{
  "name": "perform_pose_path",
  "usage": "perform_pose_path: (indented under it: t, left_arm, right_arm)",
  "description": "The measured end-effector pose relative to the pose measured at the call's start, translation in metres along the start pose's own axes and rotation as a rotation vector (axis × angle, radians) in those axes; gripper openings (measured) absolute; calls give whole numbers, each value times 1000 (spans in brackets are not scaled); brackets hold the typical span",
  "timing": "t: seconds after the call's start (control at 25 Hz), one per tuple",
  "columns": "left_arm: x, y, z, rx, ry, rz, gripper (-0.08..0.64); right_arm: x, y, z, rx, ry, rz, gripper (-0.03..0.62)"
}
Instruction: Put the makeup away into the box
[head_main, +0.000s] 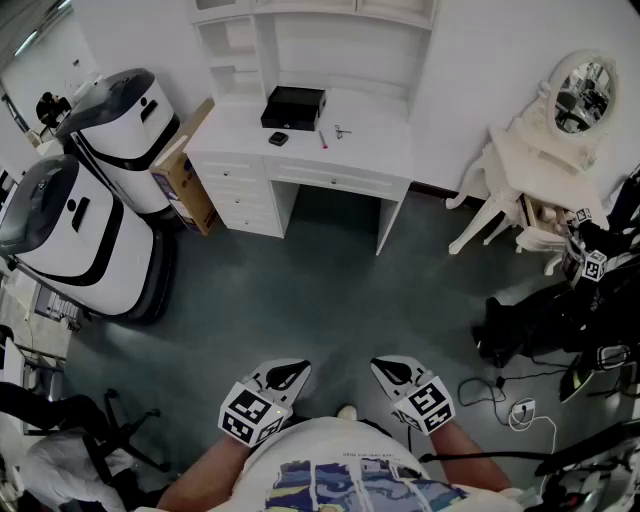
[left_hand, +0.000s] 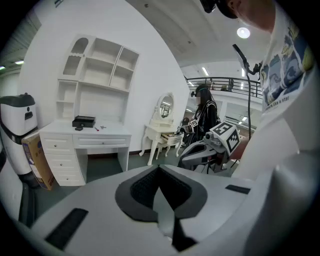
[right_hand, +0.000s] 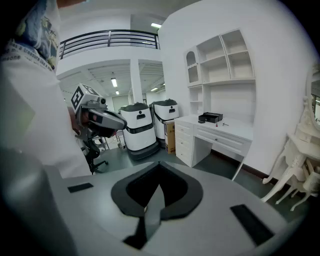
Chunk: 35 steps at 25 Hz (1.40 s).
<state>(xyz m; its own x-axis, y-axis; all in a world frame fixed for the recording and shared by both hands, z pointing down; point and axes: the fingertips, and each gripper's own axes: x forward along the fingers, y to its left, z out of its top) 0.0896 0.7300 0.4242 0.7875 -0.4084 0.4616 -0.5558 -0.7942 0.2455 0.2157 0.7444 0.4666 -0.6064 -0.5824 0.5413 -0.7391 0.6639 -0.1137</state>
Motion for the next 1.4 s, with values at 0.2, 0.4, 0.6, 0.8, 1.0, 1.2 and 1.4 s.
perform_pose_path:
  t: [0.2,0.4,0.6,0.8,1.0,1.2,1.4]
  left_arm:
    - [-26,41,11,15,-39,-11,14]
    - [-51,85,11,-13,-64,23,14]
    - [-78,126,4,-20,-66,45,14]
    - [-106,171,-3,-24,-44,48,14]
    - [-109,212,-6,-29,-25,35,15]
    - [-58,240,1,-35,-33,24,15]
    - [-17,280,35,-38,-8,50,15]
  right_arm:
    - [38,15,34,-19,-3,-9,25]
    - [80,26,66,-62,5,18,25]
    - [127,38,86,-65,4,32,25]
    - [169,51,111,-56,1,13,26]
    - [195,55,127,-51,13,-24,28]
    - [220,1,116,-13,23,-37,29]
    - [257,-66,144,-13,-4,-27,29]
